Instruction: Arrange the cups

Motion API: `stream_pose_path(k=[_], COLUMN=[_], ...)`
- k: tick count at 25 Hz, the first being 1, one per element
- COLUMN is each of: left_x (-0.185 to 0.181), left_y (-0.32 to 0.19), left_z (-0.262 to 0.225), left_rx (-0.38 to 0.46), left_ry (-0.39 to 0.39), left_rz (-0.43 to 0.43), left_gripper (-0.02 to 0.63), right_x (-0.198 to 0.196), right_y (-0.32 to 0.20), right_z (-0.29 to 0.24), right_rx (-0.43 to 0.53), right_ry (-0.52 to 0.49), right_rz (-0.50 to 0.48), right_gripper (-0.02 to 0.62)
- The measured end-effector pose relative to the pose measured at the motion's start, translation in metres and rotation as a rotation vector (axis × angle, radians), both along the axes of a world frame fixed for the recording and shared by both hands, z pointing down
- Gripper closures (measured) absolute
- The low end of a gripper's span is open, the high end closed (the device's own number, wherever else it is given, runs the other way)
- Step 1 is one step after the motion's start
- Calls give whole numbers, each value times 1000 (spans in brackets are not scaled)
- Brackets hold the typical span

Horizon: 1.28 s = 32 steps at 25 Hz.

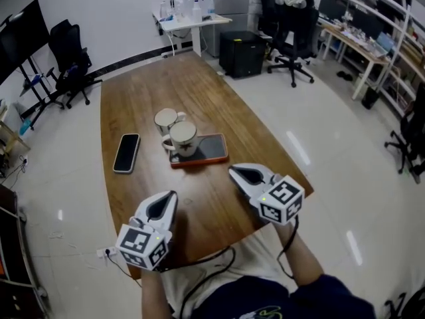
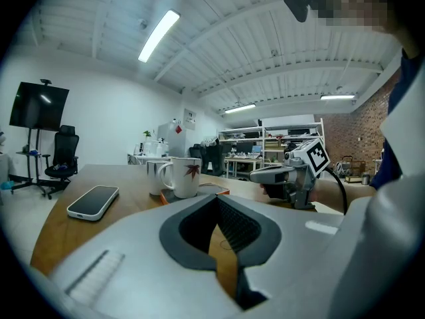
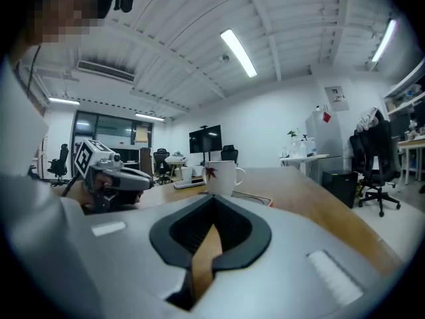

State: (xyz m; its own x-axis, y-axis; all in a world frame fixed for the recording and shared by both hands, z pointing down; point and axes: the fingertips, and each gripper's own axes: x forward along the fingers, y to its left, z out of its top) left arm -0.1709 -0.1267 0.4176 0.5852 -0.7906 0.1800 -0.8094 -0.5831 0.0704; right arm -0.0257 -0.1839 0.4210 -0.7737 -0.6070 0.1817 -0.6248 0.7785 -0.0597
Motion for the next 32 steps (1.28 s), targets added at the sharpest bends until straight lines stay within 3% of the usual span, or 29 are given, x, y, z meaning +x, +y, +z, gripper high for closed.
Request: stream_pose_path(k=[18, 20, 23, 24, 25, 28, 29, 32], left_x=[1, -6, -28, -38, -47, -65, -66, -72], left_y=[-1, -7, -33, -48, -66, -132, -154, -214], left_z=[3, -1, -37, -51, -64, -82, -80, -58], left_rx=[-4, 9, 86, 111, 130, 138, 111, -40], left_ry=[-6, 38, 189, 200, 177, 15, -36, -131], left_rz=[20, -6, -60, -85, -114, -171, -164, -147], left_gripper=[606, 603, 600, 581, 545, 422, 383, 371], right_x=[0, -1, -2, -2, -3, -6, -7, -10], right_y=[-3, -2, 0, 0, 0, -2, -3, -3], right_z=[2, 2, 1, 1, 2, 4, 4, 9], right_rx=[-2, -4, -10, -12, -12, 1, 5, -10], right_ry=[1, -1, 1, 3, 4, 0, -2, 21], right_rz=[16, 15, 16, 16, 16, 15, 14, 14], right_gripper=[595, 595, 595, 595, 595, 595, 595, 595])
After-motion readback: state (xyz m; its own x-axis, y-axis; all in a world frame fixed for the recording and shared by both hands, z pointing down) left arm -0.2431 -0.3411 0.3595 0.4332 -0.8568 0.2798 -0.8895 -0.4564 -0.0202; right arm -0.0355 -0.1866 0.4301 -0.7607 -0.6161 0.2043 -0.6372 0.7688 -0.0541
